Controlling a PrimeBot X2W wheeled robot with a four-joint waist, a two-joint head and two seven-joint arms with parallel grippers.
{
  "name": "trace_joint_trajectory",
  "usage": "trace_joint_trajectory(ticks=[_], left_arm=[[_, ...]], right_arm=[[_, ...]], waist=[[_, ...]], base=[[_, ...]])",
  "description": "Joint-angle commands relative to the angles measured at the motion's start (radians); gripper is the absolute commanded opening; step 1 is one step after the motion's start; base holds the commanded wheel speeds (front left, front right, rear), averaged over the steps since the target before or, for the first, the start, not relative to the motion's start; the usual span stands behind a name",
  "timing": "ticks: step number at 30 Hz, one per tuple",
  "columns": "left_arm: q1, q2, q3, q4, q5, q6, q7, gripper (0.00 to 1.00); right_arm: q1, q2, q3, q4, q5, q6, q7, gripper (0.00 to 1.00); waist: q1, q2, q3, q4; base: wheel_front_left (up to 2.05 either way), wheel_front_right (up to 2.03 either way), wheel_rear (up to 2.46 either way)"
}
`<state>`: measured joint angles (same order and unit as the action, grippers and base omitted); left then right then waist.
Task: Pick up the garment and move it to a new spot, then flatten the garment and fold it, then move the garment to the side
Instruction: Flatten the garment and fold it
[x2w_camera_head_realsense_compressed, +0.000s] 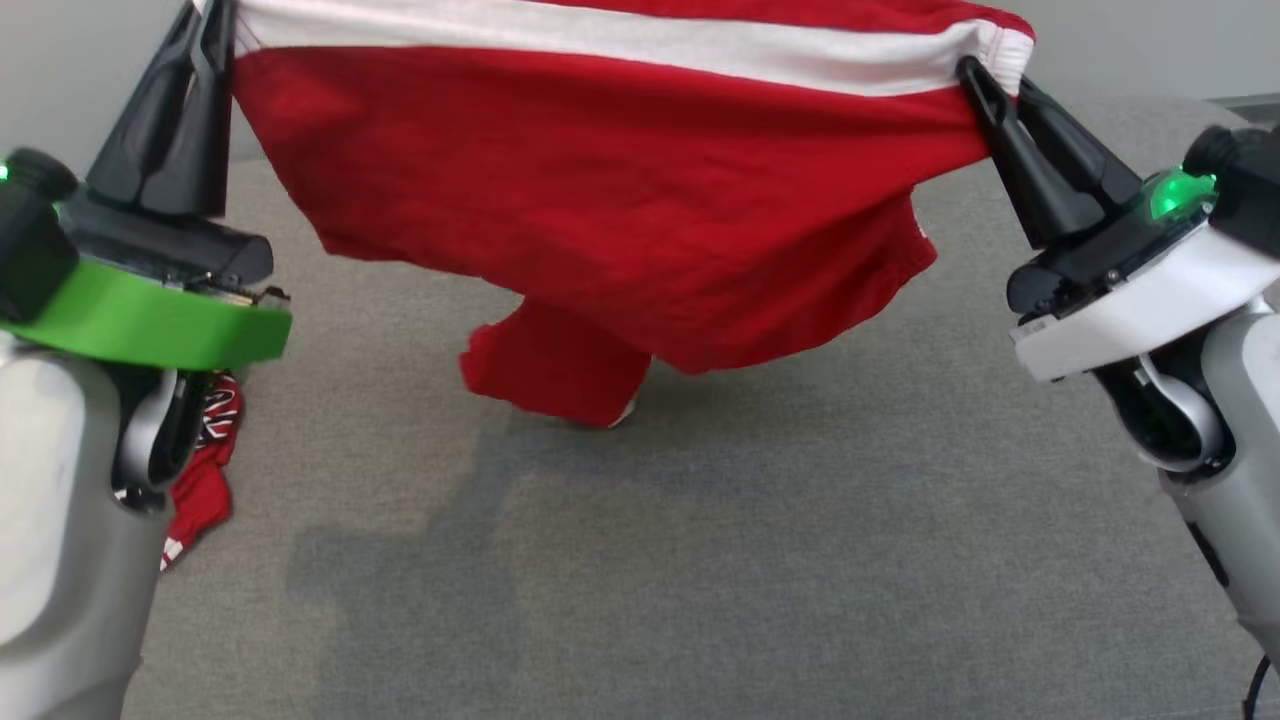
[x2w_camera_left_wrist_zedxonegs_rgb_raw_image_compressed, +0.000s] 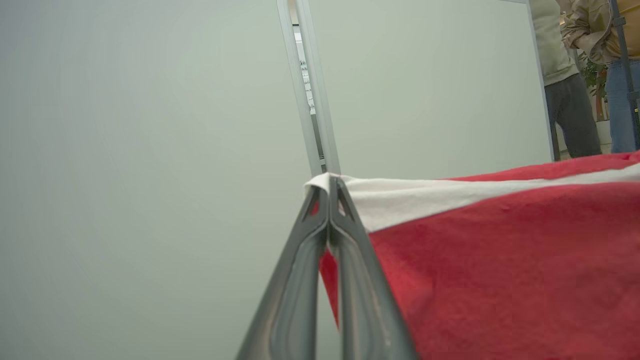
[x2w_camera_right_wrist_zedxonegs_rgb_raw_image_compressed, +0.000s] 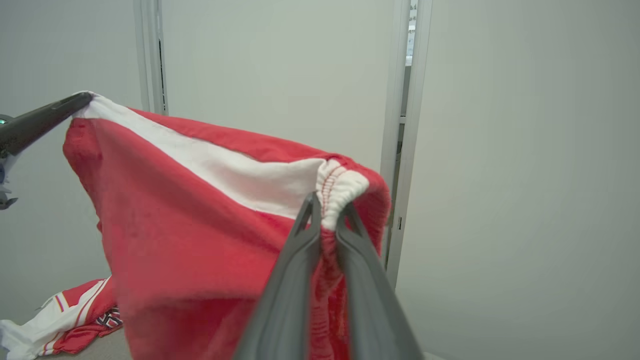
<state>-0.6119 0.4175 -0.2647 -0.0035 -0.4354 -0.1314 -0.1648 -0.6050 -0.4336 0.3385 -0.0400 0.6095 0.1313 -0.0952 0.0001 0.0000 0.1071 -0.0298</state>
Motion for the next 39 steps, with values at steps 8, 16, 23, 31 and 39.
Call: trace_joint_trajectory(ticks=[8,16,23,31,39], left_arm=[[-0.193,-0.012,-0.066,0.14,-0.024,0.002,0.033,0.0],[-0.572,-0.068,-0.035,0.406,0.055,0.012,-0.094,0.0],[-0.554,-0.115,0.095,0.328,0.095,0.009,-0.1,0.0],[-0.122,-0.21,0.193,0.309,0.096,0.005,-0.101,0.0],[0.293,-0.304,0.23,0.363,0.062,0.004,-0.101,0.0]], right_arm=[[-0.208,0.025,0.03,0.155,-0.012,-0.001,0.065,0.0],[-0.615,0.075,0.011,0.491,-0.197,-0.001,-0.148,0.0],[-0.635,0.115,-0.032,0.508,-0.247,-0.002,-0.17,0.0],[-0.268,0.111,0.002,0.467,-0.216,-0.003,-0.169,0.0],[0.1,0.126,-0.009,0.452,-0.163,-0.003,-0.17,0.0]], waist=[[-0.0001,0.0,0.201,0.006],[-0.0001,0.0,0.341,0.019],[-0.0001,0.0,0.332,0.031],[-0.0001,0.0,0.23,0.041],[-0.0001,0.0,0.117,0.046]], base=[[0.0,0.0,0.0],[0.0,0.0,0.0],[0.0,0.0,0.0],[0.0,0.0,0.0],[0.0,0.0,0.0]])
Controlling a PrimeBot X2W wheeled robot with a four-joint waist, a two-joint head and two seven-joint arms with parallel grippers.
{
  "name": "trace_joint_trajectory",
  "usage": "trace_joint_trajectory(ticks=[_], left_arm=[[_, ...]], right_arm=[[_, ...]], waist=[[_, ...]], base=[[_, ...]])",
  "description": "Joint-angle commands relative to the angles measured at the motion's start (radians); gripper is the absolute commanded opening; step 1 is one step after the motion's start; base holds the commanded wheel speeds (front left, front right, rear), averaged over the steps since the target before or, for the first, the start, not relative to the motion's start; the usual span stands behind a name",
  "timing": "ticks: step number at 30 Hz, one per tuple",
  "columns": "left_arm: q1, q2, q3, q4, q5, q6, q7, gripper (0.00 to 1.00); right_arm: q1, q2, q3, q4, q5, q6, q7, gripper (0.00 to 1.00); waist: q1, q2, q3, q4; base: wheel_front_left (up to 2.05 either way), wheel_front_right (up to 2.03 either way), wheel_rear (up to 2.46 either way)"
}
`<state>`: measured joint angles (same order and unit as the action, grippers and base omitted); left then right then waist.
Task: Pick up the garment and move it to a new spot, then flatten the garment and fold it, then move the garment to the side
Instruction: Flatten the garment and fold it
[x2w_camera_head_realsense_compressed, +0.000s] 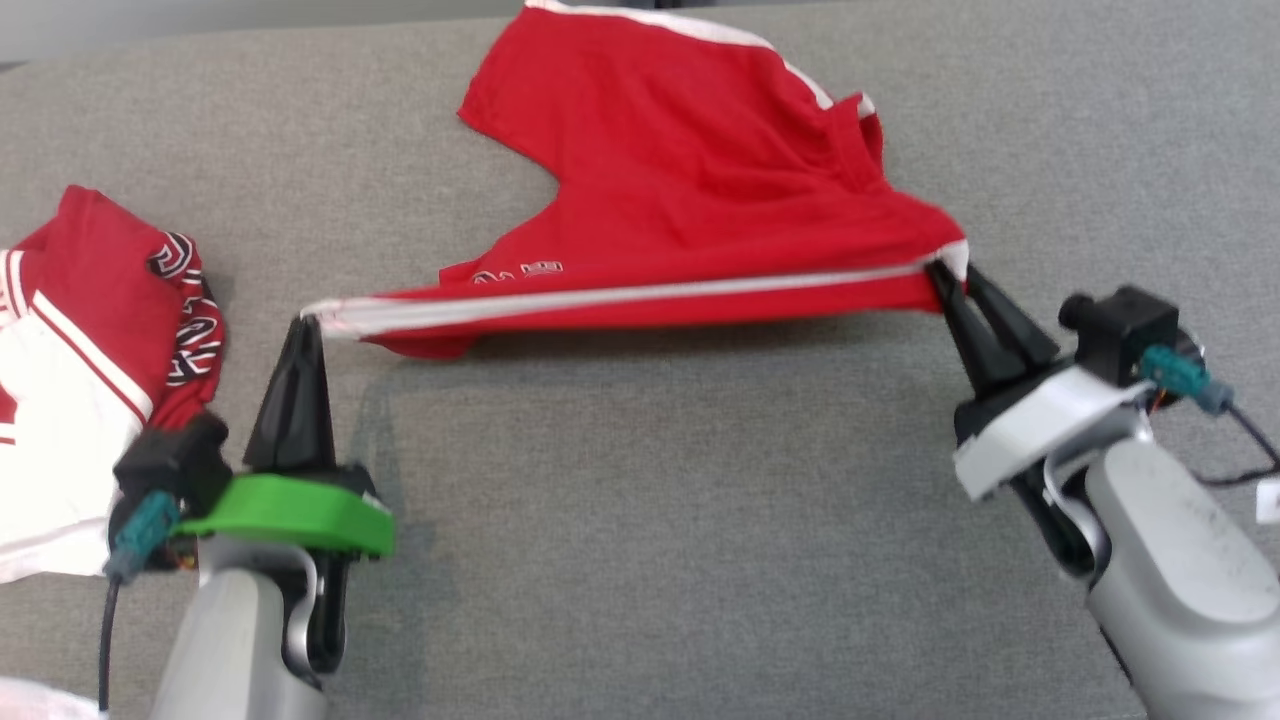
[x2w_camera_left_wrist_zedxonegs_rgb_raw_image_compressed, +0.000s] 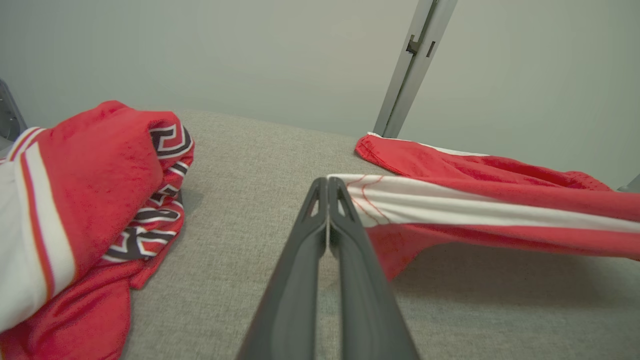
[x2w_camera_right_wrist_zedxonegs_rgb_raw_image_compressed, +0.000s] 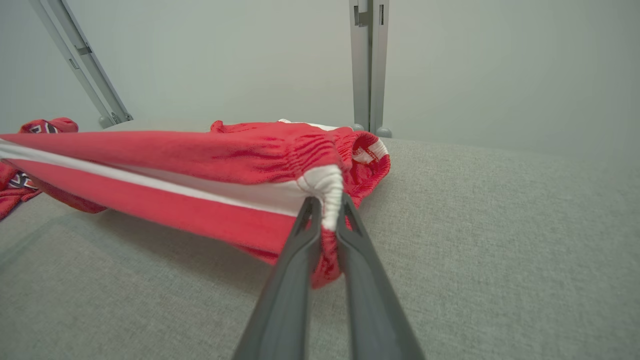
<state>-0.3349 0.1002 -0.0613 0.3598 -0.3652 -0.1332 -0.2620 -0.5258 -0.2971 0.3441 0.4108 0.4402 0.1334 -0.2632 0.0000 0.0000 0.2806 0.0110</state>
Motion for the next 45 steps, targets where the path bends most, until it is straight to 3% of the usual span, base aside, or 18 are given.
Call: trace_joint_trajectory(ticks=[1,14,23,30,40,45], left_arm=[[0.051,0.006,0.033,-0.002,-0.009,0.006,-0.004,0.0],[0.405,-0.035,0.003,-0.076,0.032,0.005,-0.004,0.0],[0.507,-0.045,-0.005,-0.169,0.053,0.004,-0.004,0.0],[0.305,-0.022,-0.083,-0.18,0.058,0.004,-0.004,0.0],[-0.159,0.133,-0.293,-0.023,0.012,0.004,-0.003,0.0],[-0.354,0.177,-0.367,0.082,-0.029,0.004,-0.003,0.0]], right_arm=[[0.055,-0.006,-0.016,-0.003,0.011,-0.005,-0.002,0.0],[0.442,0.034,-0.002,-0.096,0.046,-0.004,-0.002,0.0],[0.575,0.046,-0.013,-0.166,0.056,-0.004,-0.002,0.0],[0.479,0.077,-0.06,-0.185,0.068,-0.003,-0.002,0.0],[0.265,0.159,-0.108,-0.159,0.074,-0.003,-0.002,0.0],[0.181,0.204,-0.133,-0.166,0.063,-0.003,-0.002,0.0]], waist=[[0.0,0.0,-0.069,0.004],[0.0,0.0,-0.231,-0.011],[0.0,0.0,-0.249,-0.017],[0.0,0.0,-0.141,-0.04],[0.0,0.0,0.052,-0.116],[0.0,0.0,0.137,-0.158]], base=[[0.0,0.0,0.0],[0.0,0.0,0.0],[0.0,0.0,0.0],[0.0,0.0,0.0],[0.0,0.0,0.0],[0.0,0.0,0.0]])
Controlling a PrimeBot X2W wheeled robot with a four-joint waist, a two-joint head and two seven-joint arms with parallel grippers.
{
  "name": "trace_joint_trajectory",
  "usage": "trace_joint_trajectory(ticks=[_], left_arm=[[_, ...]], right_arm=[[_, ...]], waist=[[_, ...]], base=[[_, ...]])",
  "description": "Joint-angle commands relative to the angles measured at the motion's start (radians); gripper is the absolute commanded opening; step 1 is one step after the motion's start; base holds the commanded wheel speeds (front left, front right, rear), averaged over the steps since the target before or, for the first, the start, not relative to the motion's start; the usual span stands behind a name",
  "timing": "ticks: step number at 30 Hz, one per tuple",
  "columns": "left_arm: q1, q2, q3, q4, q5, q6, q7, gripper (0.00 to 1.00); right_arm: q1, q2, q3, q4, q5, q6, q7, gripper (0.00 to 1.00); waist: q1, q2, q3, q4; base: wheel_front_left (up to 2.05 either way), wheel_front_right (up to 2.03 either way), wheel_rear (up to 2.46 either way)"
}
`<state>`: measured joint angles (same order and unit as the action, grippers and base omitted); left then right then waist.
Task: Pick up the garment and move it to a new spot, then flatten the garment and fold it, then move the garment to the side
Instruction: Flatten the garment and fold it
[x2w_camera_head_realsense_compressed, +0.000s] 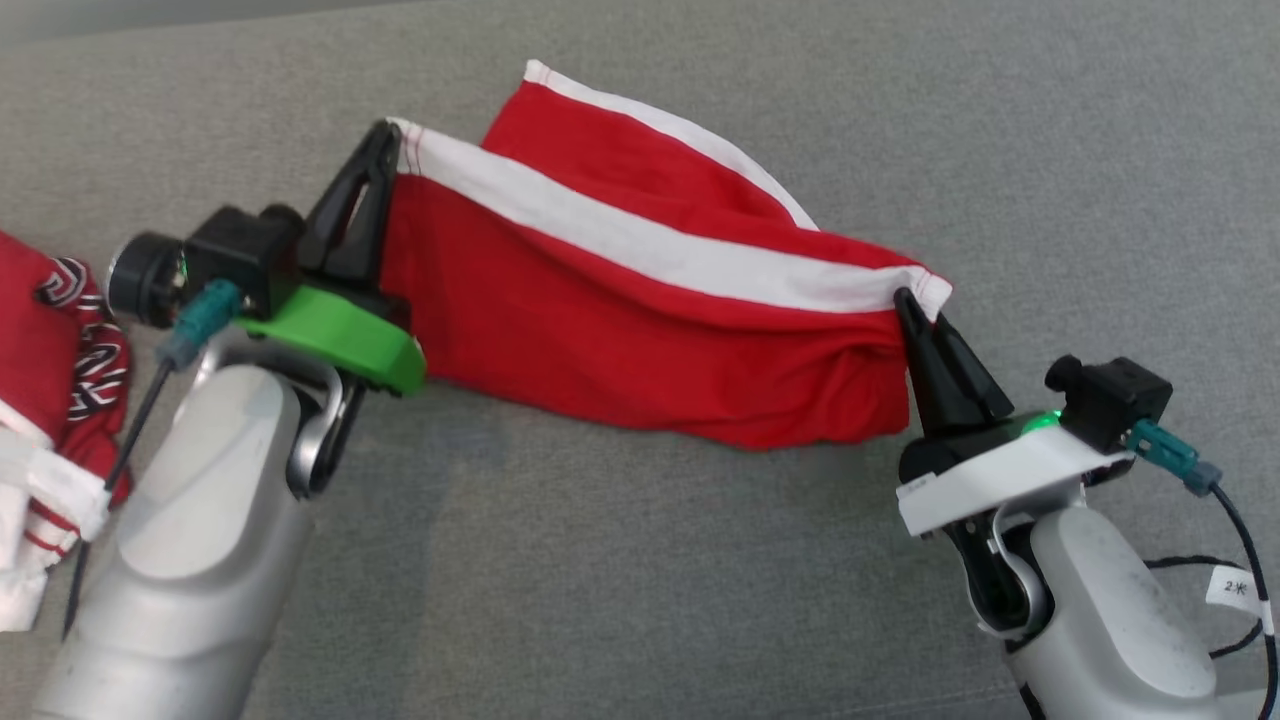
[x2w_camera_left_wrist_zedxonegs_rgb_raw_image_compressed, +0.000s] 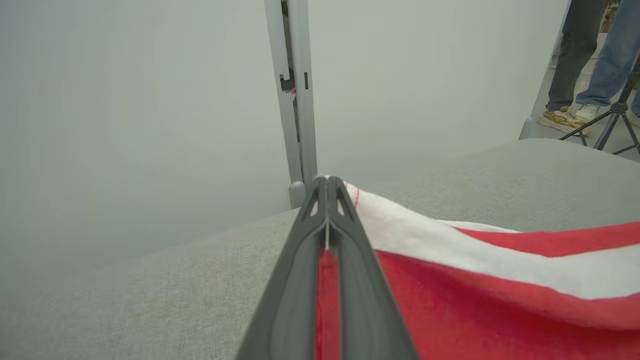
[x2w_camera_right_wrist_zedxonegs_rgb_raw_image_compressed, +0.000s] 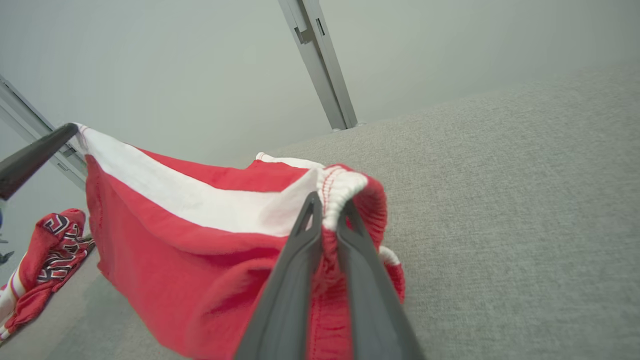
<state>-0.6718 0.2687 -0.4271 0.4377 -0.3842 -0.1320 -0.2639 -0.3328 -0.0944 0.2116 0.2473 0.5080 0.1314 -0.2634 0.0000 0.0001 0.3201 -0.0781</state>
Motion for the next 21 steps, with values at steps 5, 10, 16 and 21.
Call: trace_joint_trajectory(ticks=[5,10,16,21], left_arm=[[-0.171,0.025,-0.046,0.095,-0.026,0.003,-0.001,0.0],[-0.304,0.028,-0.101,0.199,-0.04,0.003,-0.001,0.0],[-0.411,0.043,-0.142,0.341,-0.038,0.003,-0.001,0.0],[-0.453,0.044,-0.168,0.404,-0.051,0.003,-0.001,0.0]], right_arm=[[-0.067,0.027,-0.029,-0.004,-0.014,-0.001,-0.002,0.0],[-0.102,0.039,-0.043,-0.009,-0.015,-0.001,-0.002,0.0],[-0.125,0.042,-0.015,-0.021,0.035,-0.001,-0.002,0.0],[-0.131,0.041,-0.011,-0.031,0.046,-0.001,-0.002,0.0]], waist=[[0.0,-0.0001,0.157,-0.102],[0.0,-0.0001,0.202,-0.136],[0.0,-0.0001,0.241,-0.174],[0.0,-0.0001,0.255,-0.185]], base=[[0.0,0.0,0.0],[0.0,0.0,0.0],[0.0,0.0,0.0],[0.0,0.0,0.0]])
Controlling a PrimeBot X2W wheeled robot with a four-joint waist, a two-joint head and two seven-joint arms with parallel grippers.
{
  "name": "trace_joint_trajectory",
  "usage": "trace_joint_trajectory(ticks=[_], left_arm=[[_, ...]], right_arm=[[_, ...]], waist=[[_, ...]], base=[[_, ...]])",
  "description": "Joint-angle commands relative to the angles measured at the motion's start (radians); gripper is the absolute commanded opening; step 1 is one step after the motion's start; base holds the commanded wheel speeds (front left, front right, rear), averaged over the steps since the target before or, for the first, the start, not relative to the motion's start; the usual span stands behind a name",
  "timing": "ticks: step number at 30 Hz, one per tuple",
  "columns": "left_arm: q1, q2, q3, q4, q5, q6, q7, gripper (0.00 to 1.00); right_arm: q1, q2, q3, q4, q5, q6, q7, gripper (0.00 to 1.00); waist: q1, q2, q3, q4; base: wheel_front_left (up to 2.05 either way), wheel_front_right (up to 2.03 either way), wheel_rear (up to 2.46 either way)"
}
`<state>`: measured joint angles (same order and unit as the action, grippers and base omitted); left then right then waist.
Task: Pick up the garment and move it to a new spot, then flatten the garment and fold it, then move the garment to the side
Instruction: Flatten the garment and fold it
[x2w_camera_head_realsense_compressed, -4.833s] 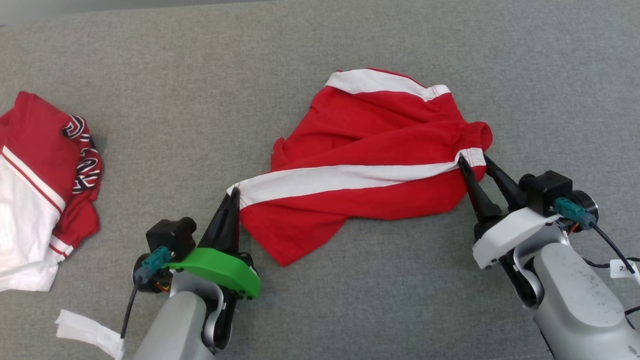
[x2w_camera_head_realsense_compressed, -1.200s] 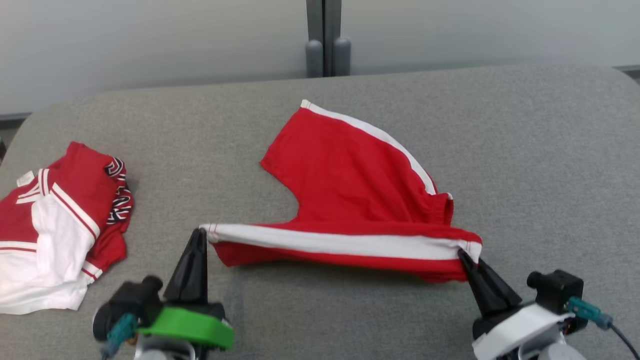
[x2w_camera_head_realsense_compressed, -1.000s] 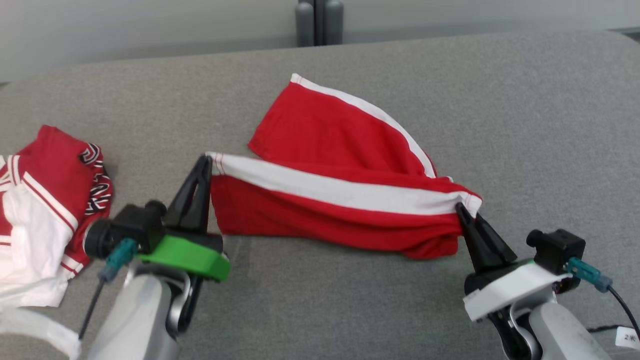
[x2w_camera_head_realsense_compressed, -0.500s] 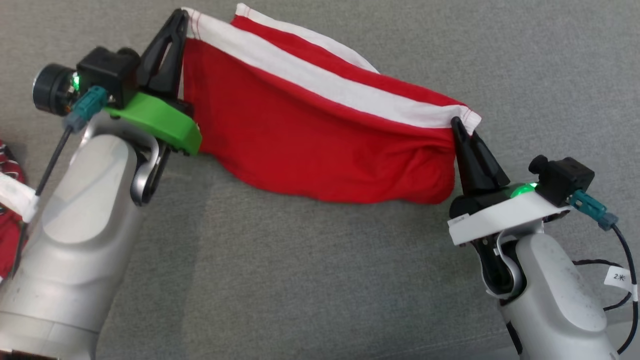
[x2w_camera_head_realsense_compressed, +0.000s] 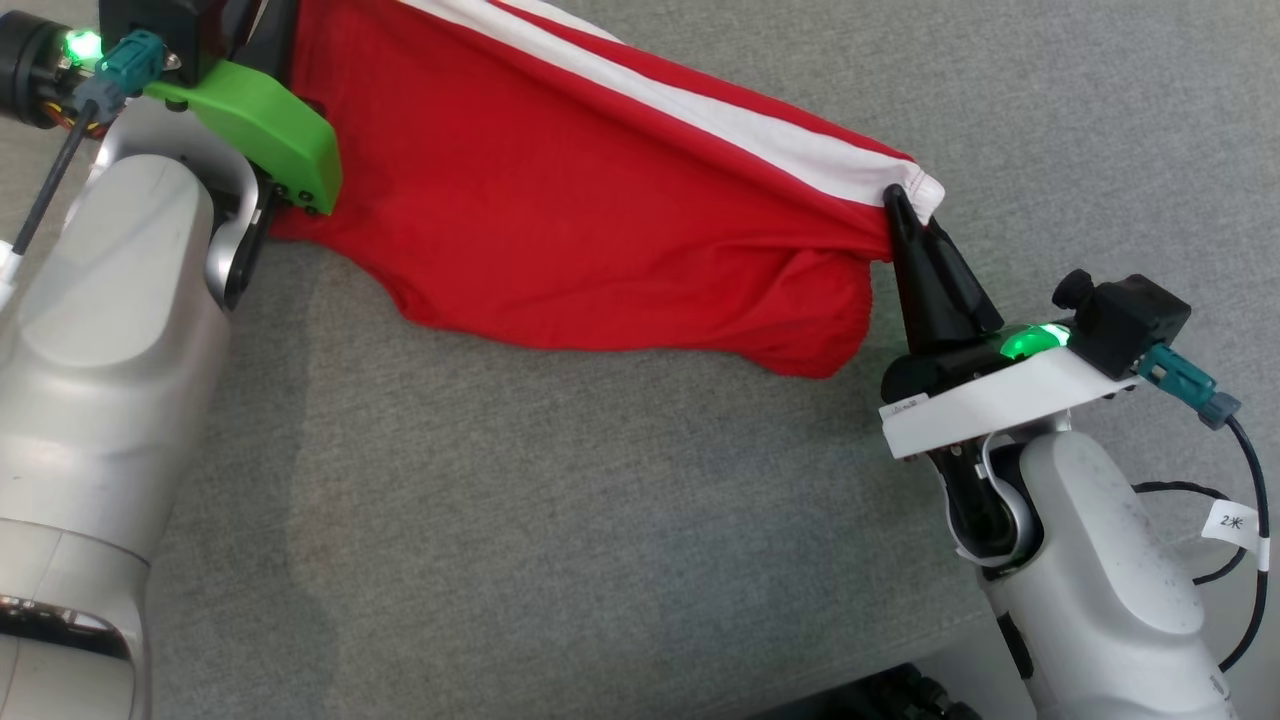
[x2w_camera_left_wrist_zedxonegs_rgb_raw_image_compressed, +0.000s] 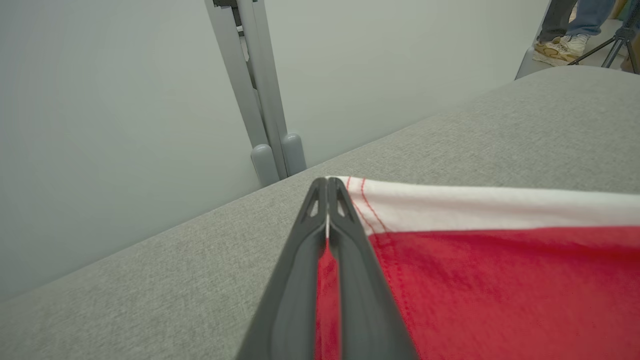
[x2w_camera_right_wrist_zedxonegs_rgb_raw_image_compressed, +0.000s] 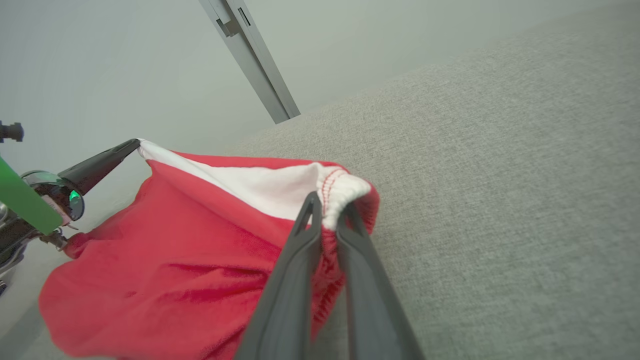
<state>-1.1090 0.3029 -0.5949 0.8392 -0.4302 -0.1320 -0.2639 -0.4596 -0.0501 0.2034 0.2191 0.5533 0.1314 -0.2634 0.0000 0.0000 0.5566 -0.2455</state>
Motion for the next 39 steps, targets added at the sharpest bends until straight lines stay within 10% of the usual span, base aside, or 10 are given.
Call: trace_joint_trajectory(ticks=[1,8,9,11,38,39], left_arm=[[-0.018,0.009,-0.005,0.009,-0.006,0.003,-0.001,0.0],[0.018,-0.014,-0.007,0.039,-0.015,0.003,-0.001,0.0],[0.029,-0.021,-0.005,0.034,-0.017,0.003,-0.001,0.13],[0.044,-0.031,0.003,0.021,-0.018,0.003,-0.001,1.0],[0.139,-0.105,-0.078,0.254,-0.148,0.003,0.1,0.99],[0.14,-0.108,-0.084,0.261,-0.156,0.003,0.111,0.5]], right_arm=[[-0.004,-0.003,-0.004,-0.004,-0.002,-0.001,-0.002,0.0],[0.005,-0.003,0.006,0.001,-0.026,-0.001,-0.002,0.0],[0.013,-0.003,0.005,0.007,-0.035,-0.001,-0.002,0.33],[0.02,-0.003,-0.001,0.011,-0.045,-0.001,-0.002,1.0],[0.114,-0.003,-0.199,0.023,-0.277,-0.001,-0.002,1.0],[0.113,-0.003,-0.201,0.025,-0.278,-0.001,-0.002,1.0]], waist=[[0.0,0.0,0.019,-0.017],[0.0,0.0,-0.003,0.007],[0.0,0.0,-0.015,0.015],[0.0,0.0,-0.028,0.023],[0.0,0.0,-0.143,0.042],[0.0,0.0,-0.142,0.041]], base=[[0.0,0.0,0.0],[0.0,0.0,0.0],[0.0,0.0,0.0],[0.0,0.0,0.0],[0.0,0.0,0.0],[0.0,0.0,0.0]])
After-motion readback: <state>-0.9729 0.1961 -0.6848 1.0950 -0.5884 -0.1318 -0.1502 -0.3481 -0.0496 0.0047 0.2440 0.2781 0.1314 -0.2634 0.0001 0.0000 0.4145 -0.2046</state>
